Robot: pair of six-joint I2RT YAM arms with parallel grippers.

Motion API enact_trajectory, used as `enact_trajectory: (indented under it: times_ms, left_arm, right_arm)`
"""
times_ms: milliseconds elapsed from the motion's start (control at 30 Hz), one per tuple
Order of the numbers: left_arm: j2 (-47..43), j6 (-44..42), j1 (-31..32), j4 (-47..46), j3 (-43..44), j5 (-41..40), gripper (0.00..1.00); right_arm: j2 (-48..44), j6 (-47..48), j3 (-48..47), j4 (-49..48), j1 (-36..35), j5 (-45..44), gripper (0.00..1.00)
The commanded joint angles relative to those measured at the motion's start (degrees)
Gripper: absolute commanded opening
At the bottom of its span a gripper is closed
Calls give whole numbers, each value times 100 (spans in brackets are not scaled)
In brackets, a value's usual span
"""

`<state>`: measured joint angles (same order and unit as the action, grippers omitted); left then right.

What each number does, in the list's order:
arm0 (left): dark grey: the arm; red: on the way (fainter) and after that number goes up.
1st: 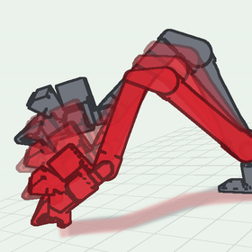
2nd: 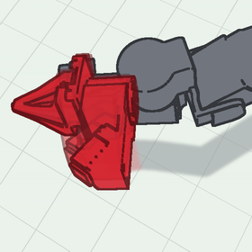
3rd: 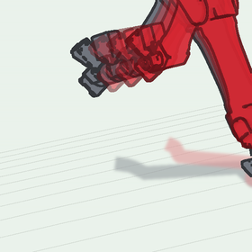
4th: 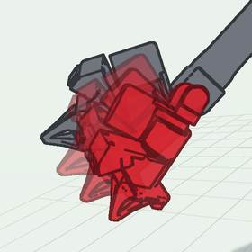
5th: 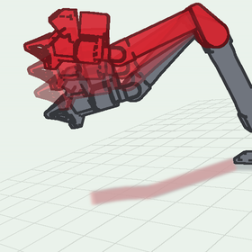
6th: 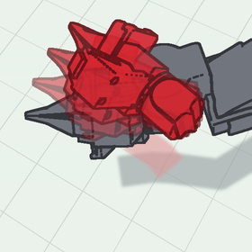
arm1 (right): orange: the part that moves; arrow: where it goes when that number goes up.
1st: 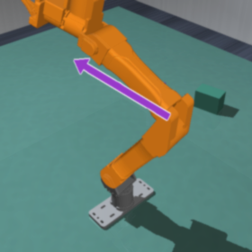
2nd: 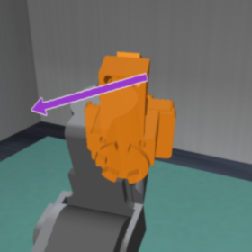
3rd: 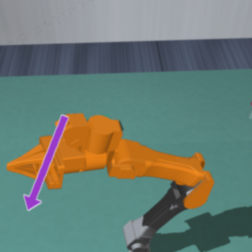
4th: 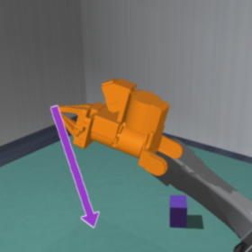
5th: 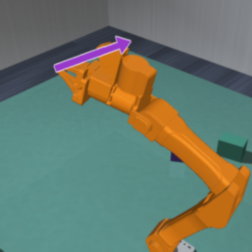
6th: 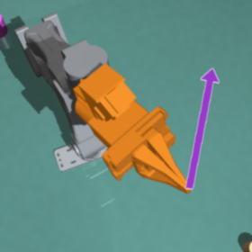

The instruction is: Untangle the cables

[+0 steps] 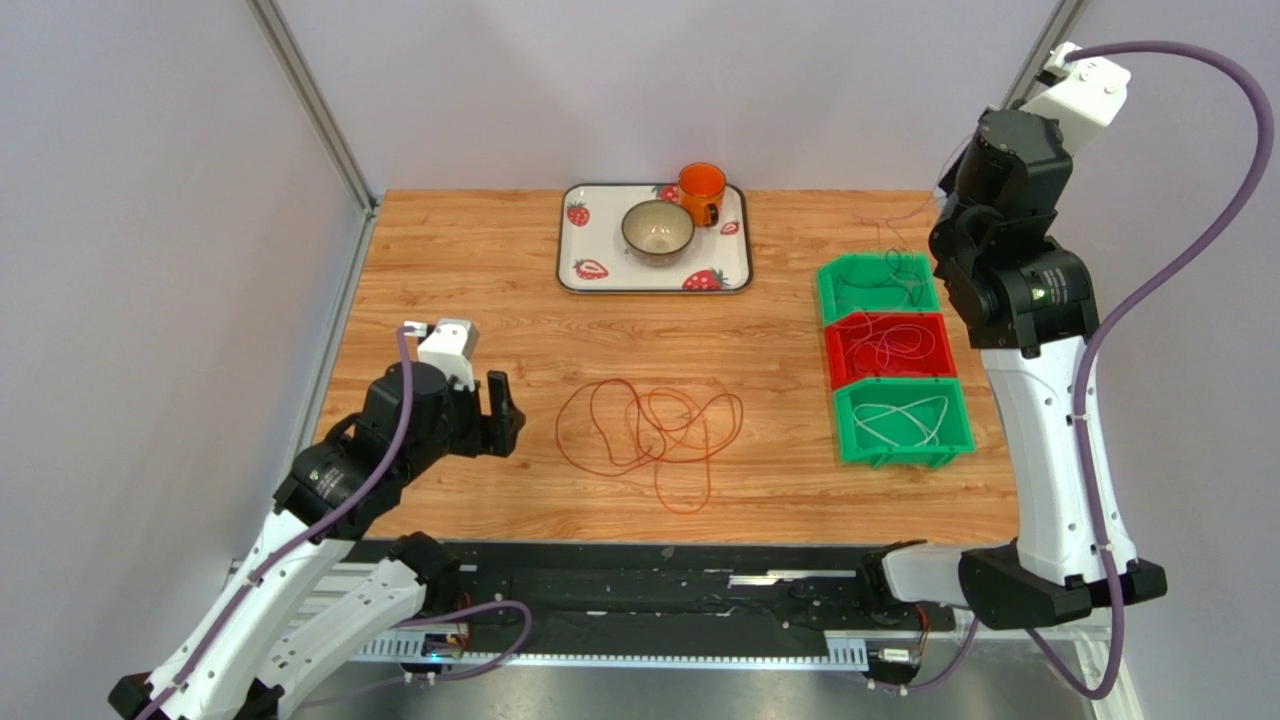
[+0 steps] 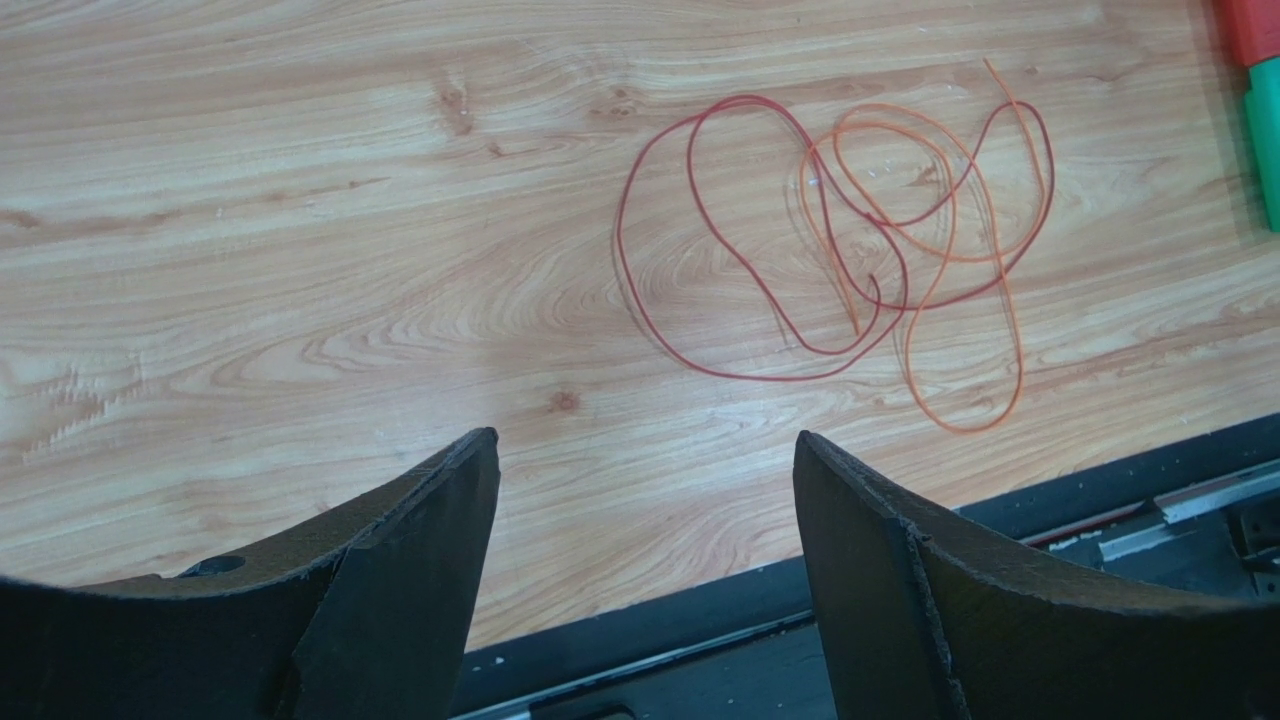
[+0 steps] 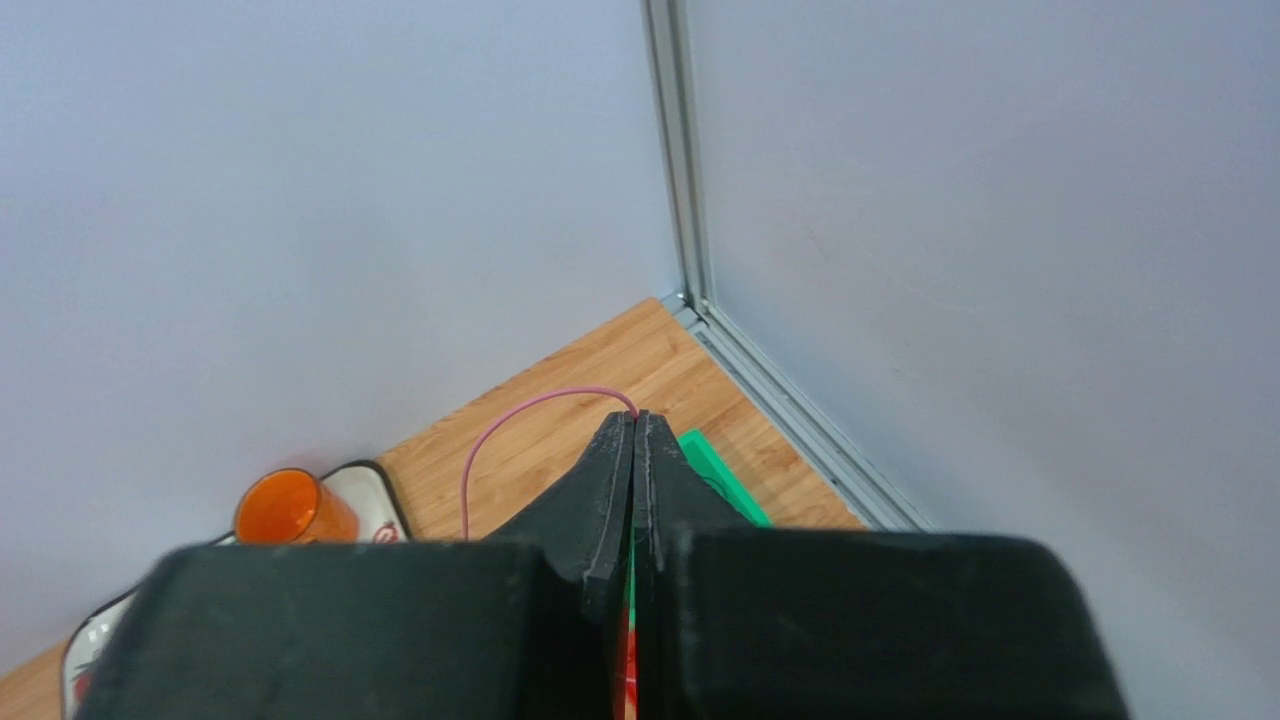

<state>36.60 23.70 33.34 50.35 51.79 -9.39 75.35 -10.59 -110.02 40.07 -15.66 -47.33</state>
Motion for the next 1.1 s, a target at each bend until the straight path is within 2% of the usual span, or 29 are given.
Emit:
enact_trajectory:
  times_ms: [0,200,533,800,1067]
  left_arm:
    - [5,-85,-3,-69,130,60,80]
    - [-74,-76,-12,-69,121,33,80]
    - [-74,-76,-3,-69,121,42,80]
    - [-65,-76,-3,-78,112,42,80]
    - [-65,-85,-3,-78,103,51,80]
  right_arm:
    - [-100,-233,550,-167,562,215,0]
    - [-144,-690,1096,-158,1222,839,0]
    - [-29,-1032,1491,-184,1513,927,0]
    - [-293,-1815,2922,-368,1873,1121,0]
    - [-398,-1921,3416,-536,2278,1419,0]
